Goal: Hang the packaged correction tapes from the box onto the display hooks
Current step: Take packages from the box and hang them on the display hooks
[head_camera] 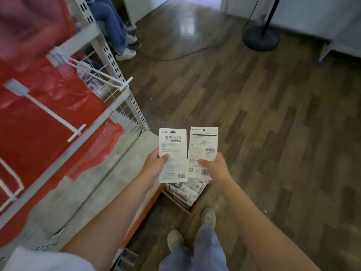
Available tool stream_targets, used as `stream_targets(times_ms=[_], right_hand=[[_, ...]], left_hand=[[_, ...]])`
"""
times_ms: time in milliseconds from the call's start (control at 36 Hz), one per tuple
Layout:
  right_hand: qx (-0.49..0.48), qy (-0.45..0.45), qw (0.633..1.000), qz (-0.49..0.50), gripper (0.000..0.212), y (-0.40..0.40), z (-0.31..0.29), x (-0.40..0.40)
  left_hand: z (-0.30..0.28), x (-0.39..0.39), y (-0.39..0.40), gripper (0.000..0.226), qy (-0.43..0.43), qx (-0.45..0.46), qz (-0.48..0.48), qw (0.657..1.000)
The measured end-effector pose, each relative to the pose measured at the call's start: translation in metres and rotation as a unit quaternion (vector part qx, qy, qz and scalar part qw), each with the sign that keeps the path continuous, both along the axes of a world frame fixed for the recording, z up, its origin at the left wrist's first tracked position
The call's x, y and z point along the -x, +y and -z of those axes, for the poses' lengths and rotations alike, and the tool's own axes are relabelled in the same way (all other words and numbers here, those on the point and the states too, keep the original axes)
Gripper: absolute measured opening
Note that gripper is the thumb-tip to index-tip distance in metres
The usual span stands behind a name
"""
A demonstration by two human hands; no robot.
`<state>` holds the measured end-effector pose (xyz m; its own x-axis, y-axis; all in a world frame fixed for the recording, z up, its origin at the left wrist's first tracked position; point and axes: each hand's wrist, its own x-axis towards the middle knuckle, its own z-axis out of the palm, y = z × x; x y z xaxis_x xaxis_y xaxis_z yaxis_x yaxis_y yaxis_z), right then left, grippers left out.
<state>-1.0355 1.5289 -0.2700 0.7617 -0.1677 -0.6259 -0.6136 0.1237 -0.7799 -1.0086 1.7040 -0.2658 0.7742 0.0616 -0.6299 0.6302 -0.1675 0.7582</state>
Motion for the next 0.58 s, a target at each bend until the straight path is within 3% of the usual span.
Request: stream_targets(times_ms=[139, 306, 417, 583], right_hand=[[-0.027, -0.028, 0.999, -0.008, 0.022, 0.009, -0.039, -0.002], [-0.055, -0.081, 0.991, -0.093, 0.027, 0.043, -0.082, -0.006], [-0.049, -0.072, 0.991, -0.103, 0.024, 0.061, -0.100, -0.004], [-0.095, -0.105, 0.981, -0.132, 0.023, 0.077, -0.125, 0.002]], left_hand=[[-0.031, -0.004, 0.014, 0.025, -0.031, 0.011, -0.028, 0.999], [-0.073, 0.004, 0.022, 0.024, -0.077, 0.033, -0.042, 0.996], [-0.100, 0.014, 0.028, 0.023, -0.121, 0.038, -0.049, 0.991], [-0.129, 0.025, 0.032, 0.018, -0.120, 0.094, -0.069, 0.986]])
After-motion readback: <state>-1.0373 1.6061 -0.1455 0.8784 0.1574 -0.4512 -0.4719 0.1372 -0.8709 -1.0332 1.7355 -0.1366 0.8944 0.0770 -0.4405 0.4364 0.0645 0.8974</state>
